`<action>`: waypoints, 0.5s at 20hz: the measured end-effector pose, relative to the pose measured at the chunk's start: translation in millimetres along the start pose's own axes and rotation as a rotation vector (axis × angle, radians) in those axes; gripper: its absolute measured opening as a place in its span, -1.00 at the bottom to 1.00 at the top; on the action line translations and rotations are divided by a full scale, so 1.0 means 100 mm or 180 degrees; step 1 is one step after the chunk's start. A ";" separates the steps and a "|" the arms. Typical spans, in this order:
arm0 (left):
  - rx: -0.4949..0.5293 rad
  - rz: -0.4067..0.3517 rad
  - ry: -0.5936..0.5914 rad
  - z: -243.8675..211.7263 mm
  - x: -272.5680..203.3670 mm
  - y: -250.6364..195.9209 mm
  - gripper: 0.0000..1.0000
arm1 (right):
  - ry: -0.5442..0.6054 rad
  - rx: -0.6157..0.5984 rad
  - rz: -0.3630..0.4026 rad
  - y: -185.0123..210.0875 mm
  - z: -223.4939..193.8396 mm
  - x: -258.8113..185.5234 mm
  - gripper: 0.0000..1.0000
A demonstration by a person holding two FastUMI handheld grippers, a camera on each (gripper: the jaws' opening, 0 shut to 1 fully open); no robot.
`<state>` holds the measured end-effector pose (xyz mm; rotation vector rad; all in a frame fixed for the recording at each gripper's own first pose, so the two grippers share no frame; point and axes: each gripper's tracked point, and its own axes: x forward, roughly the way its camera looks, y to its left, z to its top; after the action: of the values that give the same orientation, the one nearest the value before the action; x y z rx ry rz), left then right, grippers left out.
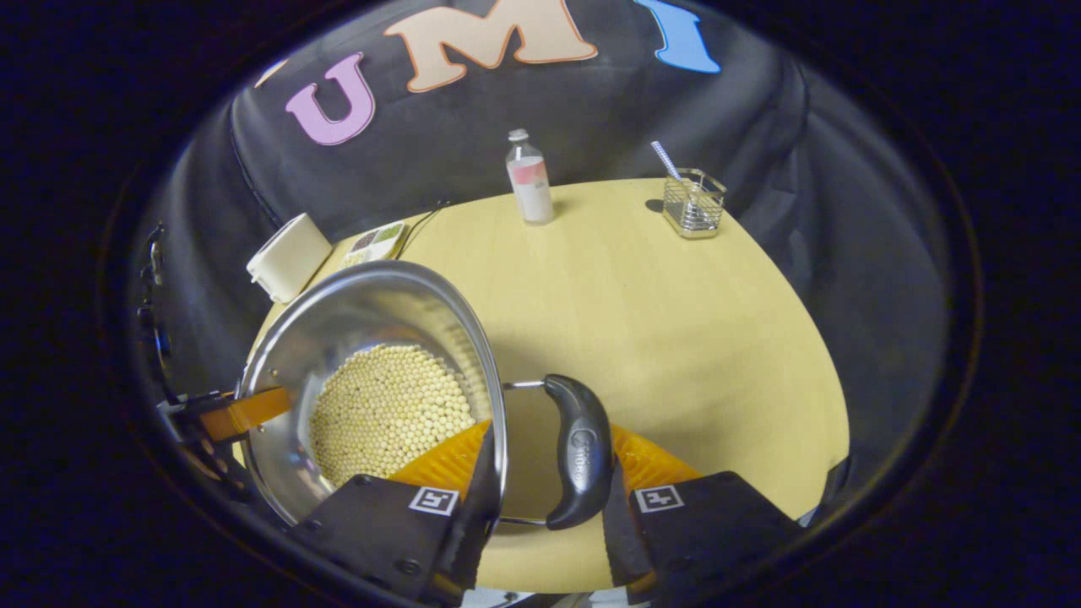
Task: First push the handle of the pot to place it horizontally, then grasp the pot with both hands and set it on the induction cooktop.
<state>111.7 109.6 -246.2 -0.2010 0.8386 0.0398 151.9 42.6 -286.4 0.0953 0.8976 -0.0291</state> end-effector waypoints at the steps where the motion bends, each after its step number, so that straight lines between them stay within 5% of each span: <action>1: 0.0000 -0.0010 0.0009 0.03 -0.03 0.15 0.35 | -0.0014 0.0014 -0.0016 0.16 -0.04 -0.02 0.11; 10: -0.0023 0.0060 0.0037 0.06 -0.24 1.49 0.32 | 0.0018 -0.0001 0.0028 1.53 -0.29 0.05 0.22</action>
<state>83.2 258.4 -248.3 -0.2003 0.8519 0.0593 142.6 197.4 -297.6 0.0990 0.9029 -0.0205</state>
